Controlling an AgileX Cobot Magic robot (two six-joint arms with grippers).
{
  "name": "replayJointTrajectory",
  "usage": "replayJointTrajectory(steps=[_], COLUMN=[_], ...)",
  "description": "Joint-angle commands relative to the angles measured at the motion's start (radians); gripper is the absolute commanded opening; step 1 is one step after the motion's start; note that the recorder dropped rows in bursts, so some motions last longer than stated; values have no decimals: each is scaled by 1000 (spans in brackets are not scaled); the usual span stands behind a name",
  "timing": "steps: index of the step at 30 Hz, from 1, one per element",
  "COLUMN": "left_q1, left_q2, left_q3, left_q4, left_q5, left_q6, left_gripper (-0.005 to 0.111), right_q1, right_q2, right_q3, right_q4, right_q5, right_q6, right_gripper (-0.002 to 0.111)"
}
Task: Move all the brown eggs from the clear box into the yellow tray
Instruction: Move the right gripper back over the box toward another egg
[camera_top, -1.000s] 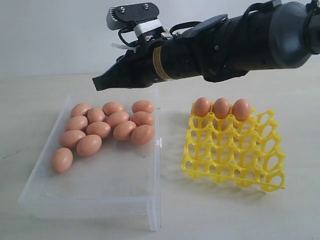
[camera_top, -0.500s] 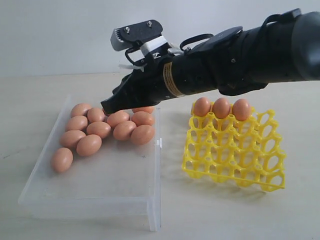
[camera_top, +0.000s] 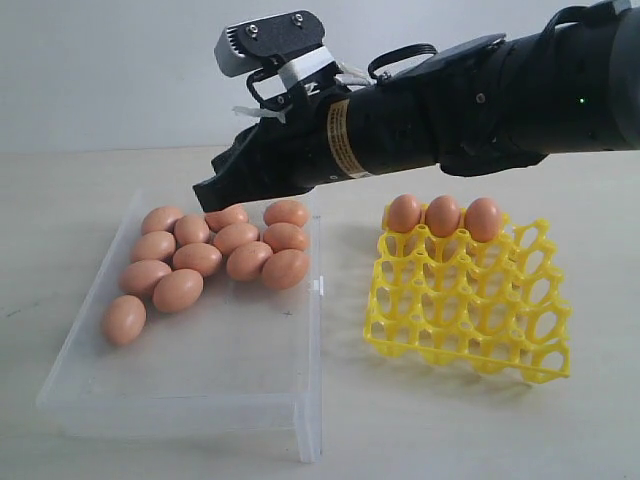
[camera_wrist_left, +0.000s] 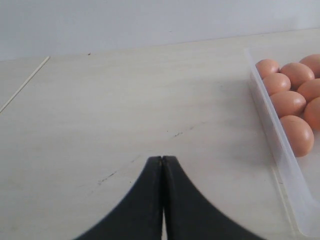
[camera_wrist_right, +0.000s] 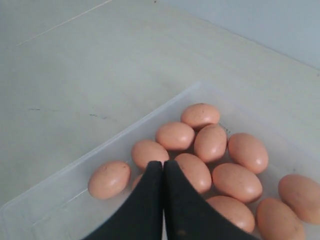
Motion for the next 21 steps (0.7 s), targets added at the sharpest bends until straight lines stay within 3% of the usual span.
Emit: replayJointTrajectory(steps=[1,6,11,21], left_q1=[-6,-6,-6,-6], left_q2=[-6,-6,-6,-6], left_q3=[-4,-4,-4,-4], left_q4=[-7,-7,-7,-7], left_q5=[-1,-1,-1,-1], left_q6=[-1,-1,-1,-1], left_gripper=[0,0,0,0], right_q1=[1,1,1,1], right_q2=[-11,-14,-16,-57], right_q3=[-3,-3,-3,-3], right_q4=[60,43,169,171], right_q5=[29,66,0,57], right_q6=[-144,-149,-275,-269], right_gripper=[0,0,0,0])
